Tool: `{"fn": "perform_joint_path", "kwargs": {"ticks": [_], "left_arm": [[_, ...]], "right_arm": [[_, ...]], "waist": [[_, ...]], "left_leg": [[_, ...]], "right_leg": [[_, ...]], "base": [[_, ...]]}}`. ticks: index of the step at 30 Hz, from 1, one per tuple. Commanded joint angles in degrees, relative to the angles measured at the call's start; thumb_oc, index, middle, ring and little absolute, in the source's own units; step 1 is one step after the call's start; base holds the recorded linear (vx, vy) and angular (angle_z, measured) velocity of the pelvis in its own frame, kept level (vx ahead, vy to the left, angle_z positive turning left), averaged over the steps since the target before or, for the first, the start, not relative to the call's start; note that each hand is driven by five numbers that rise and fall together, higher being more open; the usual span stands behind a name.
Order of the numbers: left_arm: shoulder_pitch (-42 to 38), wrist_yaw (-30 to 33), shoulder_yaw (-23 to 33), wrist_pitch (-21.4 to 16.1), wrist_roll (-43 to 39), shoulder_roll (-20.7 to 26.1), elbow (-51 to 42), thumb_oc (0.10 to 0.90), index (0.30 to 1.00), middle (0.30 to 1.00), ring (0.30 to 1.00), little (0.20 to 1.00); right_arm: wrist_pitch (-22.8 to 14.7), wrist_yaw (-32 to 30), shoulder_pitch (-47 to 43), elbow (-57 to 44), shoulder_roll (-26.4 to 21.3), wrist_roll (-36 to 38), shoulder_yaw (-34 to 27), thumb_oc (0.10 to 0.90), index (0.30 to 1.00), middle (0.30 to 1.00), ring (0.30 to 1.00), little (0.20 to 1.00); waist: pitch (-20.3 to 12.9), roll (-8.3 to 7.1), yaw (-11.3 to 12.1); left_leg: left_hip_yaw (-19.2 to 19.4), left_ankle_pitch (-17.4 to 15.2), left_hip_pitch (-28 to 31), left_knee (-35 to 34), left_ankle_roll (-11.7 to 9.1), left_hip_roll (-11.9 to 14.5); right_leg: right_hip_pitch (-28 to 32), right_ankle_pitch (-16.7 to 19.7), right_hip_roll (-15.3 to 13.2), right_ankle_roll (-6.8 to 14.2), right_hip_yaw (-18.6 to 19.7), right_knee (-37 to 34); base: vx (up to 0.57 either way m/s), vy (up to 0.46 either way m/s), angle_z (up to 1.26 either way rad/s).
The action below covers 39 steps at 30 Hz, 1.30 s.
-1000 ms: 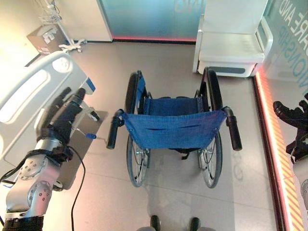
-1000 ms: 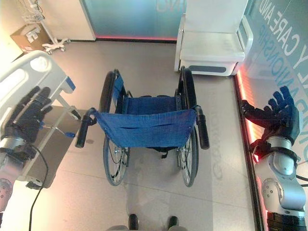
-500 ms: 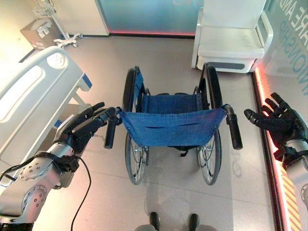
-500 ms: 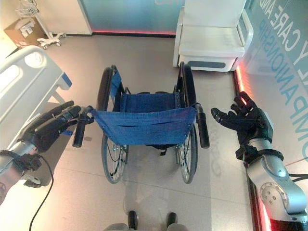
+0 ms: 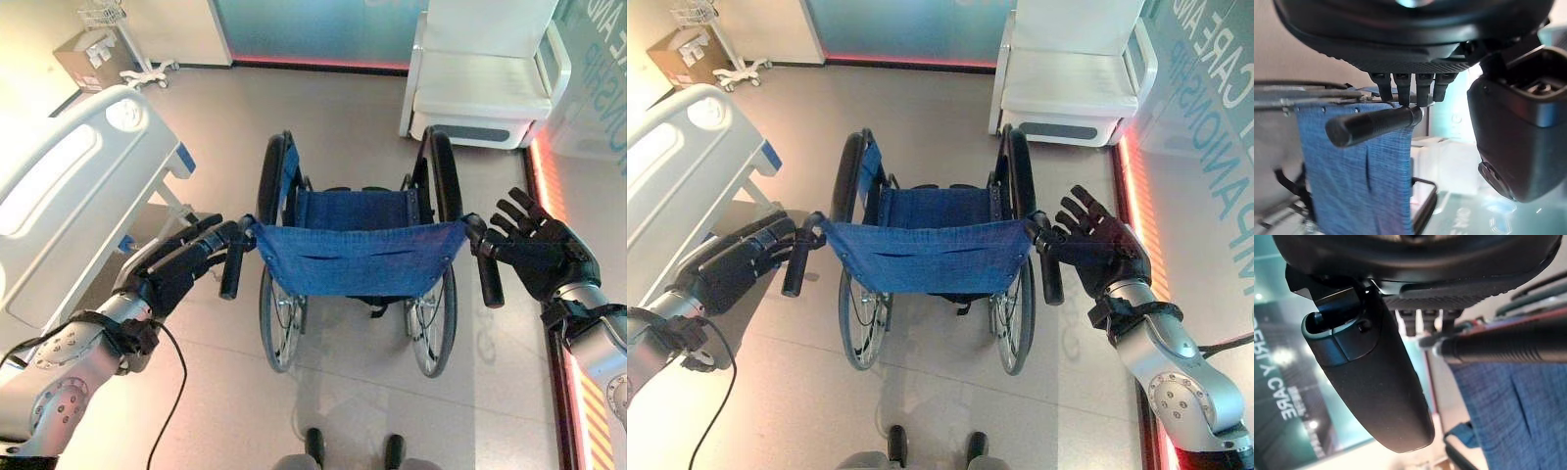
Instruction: Push the wheelchair next to the bed
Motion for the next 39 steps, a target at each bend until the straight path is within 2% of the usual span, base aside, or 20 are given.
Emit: {"fn": "perform_joint_path", "kwargs": {"ticks": [1,5,11,14,19,27,39], "left_arm": [[-3.4,-5.2,-0.2,-3.3,-1.7,5.8,-5.2,0.8,0.9,0.9,0.9,0.9],[-3.0,-5.4,-0.2,-3.4,-0.4,7.2,-6.5,0.8,0.9,0.9,0.9,0.9],[-0.5,-5.7,3.0,-3.1,12.1,11.9,-7.3,0.8,0.9,0.9,0.9,0.9],[1.3,-6.6,6.4,-2.8,16.9,14.6,-6.8,0.8,0.9,0.9,0.9,0.9],[3.7,-9.0,9.4,-3.7,16.1,16.1,-7.0,0.8,0.9,0.9,0.9,0.9],[3.9,-9.2,8.7,-3.7,20.2,17.3,-7.3,0.8,0.9,0.9,0.9,0.9],[4.1,-6.6,8.1,-3.6,24.2,16.9,-7.5,0.8,0.9,0.9,0.9,0.9]], "right_arm": [[-5.8,-1.1,-5.6,-5.8,-3.9,0.4,1.8,0.8,0.9,0.9,0.9,0.9],[-5.2,-2.0,-5.2,-6.5,-4.3,0.3,2.5,0.8,0.9,0.9,0.9,0.9],[-4.1,-5.1,-4.0,-6.3,-6.9,-7.1,1.0,0.8,0.9,0.9,0.9,0.9],[-2.7,-5.3,-3.8,-6.4,-8.8,-7.8,-0.2,0.8,0.9,0.9,0.9,0.9],[-1.9,-4.4,-2.6,-7.1,-9.6,-8.9,-0.5,0.8,0.9,0.9,0.9,0.9],[-1.4,-6.3,-2.7,-5.8,-9.9,-12.8,0.8,0.8,0.9,0.9,0.9,0.9],[-2.2,-7.1,-2.3,-5.0,-8.8,-12.9,2.4,0.8,0.9,0.9,0.9,0.9]], "waist": [[-3.2,-1.98,-1.0],[-3.2,-1.84,-0.9],[-3.2,-1.65,-0.7],[-3.1,-1.59,-0.5],[-2.9,-1.4,-0.4],[-2.4,-1.14,-0.4],[-1.9,-0.97,-0.3]], "left_leg": [[2.4,-1.6,-0.3,0.2,-0.9,-0.4],[2.5,-1.6,-0.2,0.2,-0.9,-0.5],[2.5,-1.5,-0.2,0.2,-1.0,-0.5],[2.3,-1.5,-0.3,0.2,-1.0,-0.6],[2.2,-1.6,-0.3,0.2,-1.0,-0.7],[2.2,-1.5,-0.4,0.2,-0.9,-0.8],[2.0,-1.5,-0.7,0.2,-0.9,-0.8]], "right_leg": [[-1.0,2.3,-2.4,3.4,0.0,0.0],[-0.8,2.3,-2.6,3.6,-0.2,0.0],[-0.7,2.3,-2.6,3.7,-0.6,0.0],[-0.6,2.2,-2.7,3.8,-0.7,0.0],[-0.6,2.2,-2.8,3.9,-0.9,0.0],[-0.6,2.2,-2.9,4.0,-0.8,0.0],[-0.8,2.1,-3.0,4.1,-0.9,0.0]], "base": [[0.0,0.0,0.0],[0.0,0.0,0.0],[0.0,0.0,0.0],[0.0,0.0,0.0],[0.0,0.0,0.0],[0.0,0.0,0.0],[0.0,0.0,0.0]]}}
